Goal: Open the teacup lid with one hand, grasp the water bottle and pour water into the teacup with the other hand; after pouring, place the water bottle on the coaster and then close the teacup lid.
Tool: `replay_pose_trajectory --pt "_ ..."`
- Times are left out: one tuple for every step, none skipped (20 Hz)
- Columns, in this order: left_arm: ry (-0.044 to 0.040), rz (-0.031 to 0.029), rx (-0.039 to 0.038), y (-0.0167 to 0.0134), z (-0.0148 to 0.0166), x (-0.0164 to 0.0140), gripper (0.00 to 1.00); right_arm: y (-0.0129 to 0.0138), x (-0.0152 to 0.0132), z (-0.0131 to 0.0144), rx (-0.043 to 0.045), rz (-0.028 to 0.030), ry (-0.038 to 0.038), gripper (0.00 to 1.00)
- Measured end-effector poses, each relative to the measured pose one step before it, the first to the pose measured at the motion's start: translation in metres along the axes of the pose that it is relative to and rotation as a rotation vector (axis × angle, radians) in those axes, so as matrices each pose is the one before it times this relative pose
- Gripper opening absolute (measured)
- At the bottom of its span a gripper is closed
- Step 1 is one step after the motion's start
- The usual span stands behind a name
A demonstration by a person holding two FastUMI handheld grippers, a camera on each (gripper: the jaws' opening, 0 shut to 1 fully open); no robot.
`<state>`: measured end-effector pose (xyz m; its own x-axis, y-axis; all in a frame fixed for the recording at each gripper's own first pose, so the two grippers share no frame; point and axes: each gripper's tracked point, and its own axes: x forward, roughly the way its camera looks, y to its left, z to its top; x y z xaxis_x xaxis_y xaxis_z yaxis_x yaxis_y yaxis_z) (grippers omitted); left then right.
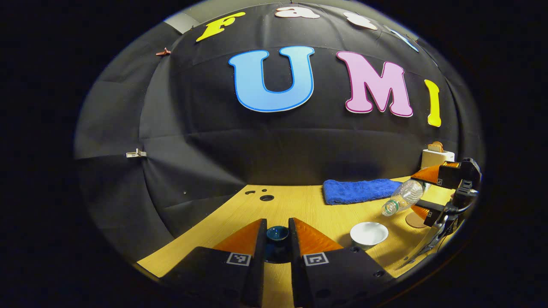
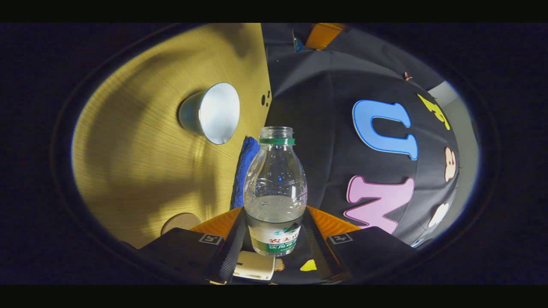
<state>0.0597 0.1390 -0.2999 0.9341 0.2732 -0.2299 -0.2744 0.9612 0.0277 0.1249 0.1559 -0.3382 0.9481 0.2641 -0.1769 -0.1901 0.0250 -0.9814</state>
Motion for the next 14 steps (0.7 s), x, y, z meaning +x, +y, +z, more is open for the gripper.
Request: replay_pose_trajectory --pt "0.00113 0.00239 -0.00187 0.00194 -0.0002 -0.00086 0.25 0.00113 -0.00088 0.00233 -0.0153 0.00161 -0.00423 0.74" --pt "0.00062 0.00015 -0.00355 0.00042 -0.00117 -0.00027 0.25 0.00161 -0.00176 0.00038 -0.014 0.00006 -0.00389 0.74" --pt "0.00011 0.00185 -0.00327 0.00084 0.00027 -0.00004 0.3 -0.00312 0.00164 -0.00065 -0.01395 0.00153 -0.00357 0.74" --pt "-0.00077 -0.00006 0.00328 0.0009 -0.00124 -0.00118 0.3 -0.00011 0.00017 -0.00066 -0.01612 0.00067 -0.00332 0.74" --pt "-0.00189 0.00305 0.00783 0.00221 0.00021 -0.00002 0.3 -0.00018 0.00101 0.00004 -0.01723 0.00253 -0.00431 0.74" --pt "-0.00026 -0.00007 0.00476 0.00072 -0.00125 -0.00018 0.25 -0.00019 0.00037 -0.00008 -0.01344 0.00357 -0.00472 0.74" --pt "-0.0001 -0.00067 0.00103 0.00038 0.00048 -0.00059 0.25 -0.0012 0.00177 -0.00012 -0.01045 0.00191 -0.00481 0.74" --pt "0.00085 -0.00027 -0.00059 0.00096 -0.00149 0.0007 0.25 -0.00115 0.00022 -0.0001 -0.00823 -0.00029 -0.00507 0.74" --pt "0.00077 0.00171 -0.00038 0.00071 0.00045 -0.00008 0.25 0.00047 -0.00011 0.00154 -0.00946 -0.00077 -0.00462 0.74" --pt "0.00034 0.00199 -0.00161 0.0009 -0.00189 0.00004 0.25 -0.0003 -0.00012 0.00018 -0.00986 -0.00185 -0.00249 0.74" --pt "0.00063 0.00138 -0.00188 0.00113 0.0004 0.00043 0.3 -0.00016 -0.00047 -0.00058 -0.00843 -0.00152 -0.00224 0.74" --pt "0.00086 0.00062 -0.00194 0.00092 -0.00091 -0.00057 0.3 -0.00041 0.00018 -0.00051 -0.00862 -0.00073 -0.00221 0.74" --pt "-0.00052 -0.00059 0.00005 -0.00036 -0.00008 -0.00048 0.3 -0.00082 0.00029 0.00145 -0.01353 -0.00363 -0.00369 0.74" --pt "0.00031 -0.00026 0.00185 -0.00002 -0.00084 -0.00048 0.3 -0.00046 -0.00017 0.00115 -0.01507 -0.00301 -0.0052 0.74"
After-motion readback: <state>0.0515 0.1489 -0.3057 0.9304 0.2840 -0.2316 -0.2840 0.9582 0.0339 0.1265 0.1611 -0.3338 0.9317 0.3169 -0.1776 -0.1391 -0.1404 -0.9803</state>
